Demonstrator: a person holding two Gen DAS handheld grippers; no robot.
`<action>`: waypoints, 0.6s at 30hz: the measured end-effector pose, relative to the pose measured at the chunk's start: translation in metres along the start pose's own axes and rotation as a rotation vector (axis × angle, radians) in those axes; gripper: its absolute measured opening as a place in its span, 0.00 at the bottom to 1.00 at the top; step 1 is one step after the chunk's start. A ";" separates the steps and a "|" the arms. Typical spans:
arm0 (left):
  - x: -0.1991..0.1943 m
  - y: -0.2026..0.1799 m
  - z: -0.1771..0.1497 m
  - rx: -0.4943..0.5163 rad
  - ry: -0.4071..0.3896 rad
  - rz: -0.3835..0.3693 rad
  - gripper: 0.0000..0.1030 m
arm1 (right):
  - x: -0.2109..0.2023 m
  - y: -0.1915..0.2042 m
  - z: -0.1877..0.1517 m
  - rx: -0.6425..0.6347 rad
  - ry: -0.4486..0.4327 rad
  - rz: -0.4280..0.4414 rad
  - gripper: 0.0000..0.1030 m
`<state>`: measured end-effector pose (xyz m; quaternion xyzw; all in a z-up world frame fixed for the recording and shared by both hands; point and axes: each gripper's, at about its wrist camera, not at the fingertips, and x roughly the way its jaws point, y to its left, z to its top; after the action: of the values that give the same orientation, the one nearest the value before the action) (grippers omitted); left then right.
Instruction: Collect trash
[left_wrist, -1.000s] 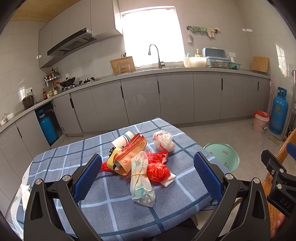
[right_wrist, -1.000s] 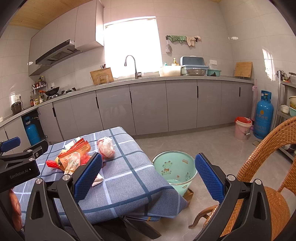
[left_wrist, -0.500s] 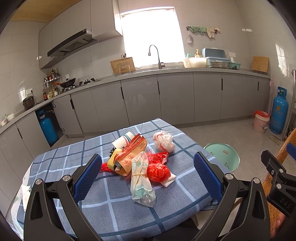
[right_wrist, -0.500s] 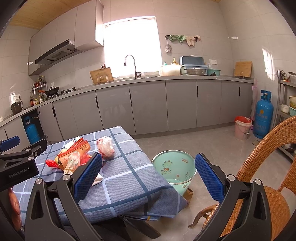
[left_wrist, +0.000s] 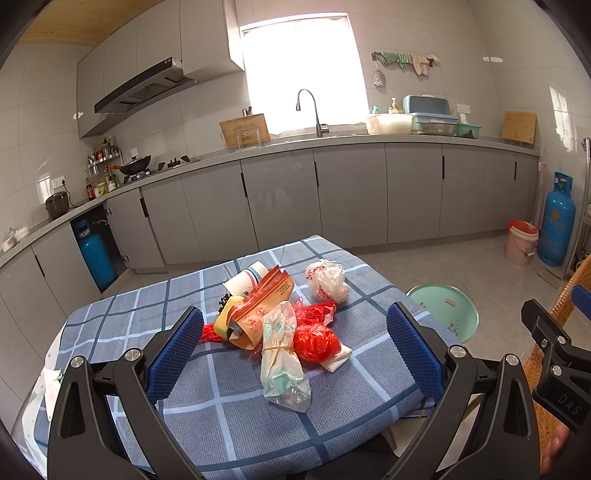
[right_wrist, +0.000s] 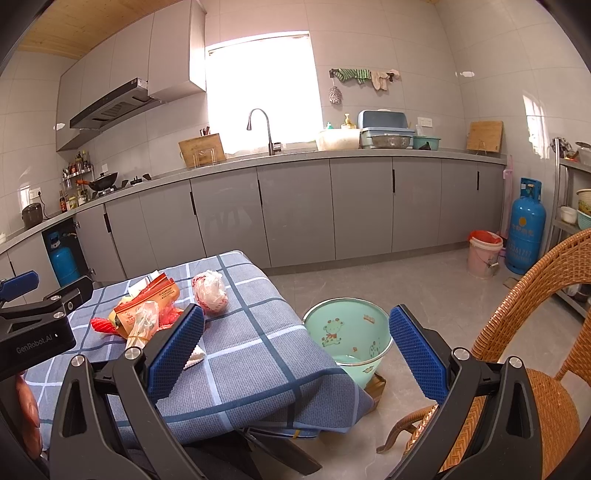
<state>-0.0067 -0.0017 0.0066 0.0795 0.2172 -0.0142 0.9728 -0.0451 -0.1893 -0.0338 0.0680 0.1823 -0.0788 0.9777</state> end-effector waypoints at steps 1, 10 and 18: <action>0.000 0.000 0.000 -0.001 0.000 0.000 0.95 | 0.000 0.000 0.001 0.000 0.000 0.000 0.96; -0.001 0.000 0.000 0.000 -0.001 0.000 0.95 | 0.000 0.000 0.000 0.000 0.001 0.000 0.96; -0.001 0.000 0.000 0.000 -0.002 0.001 0.95 | 0.000 -0.001 0.001 0.001 0.002 0.001 0.96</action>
<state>-0.0075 -0.0016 0.0070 0.0797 0.2164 -0.0140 0.9729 -0.0448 -0.1902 -0.0328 0.0688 0.1832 -0.0782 0.9775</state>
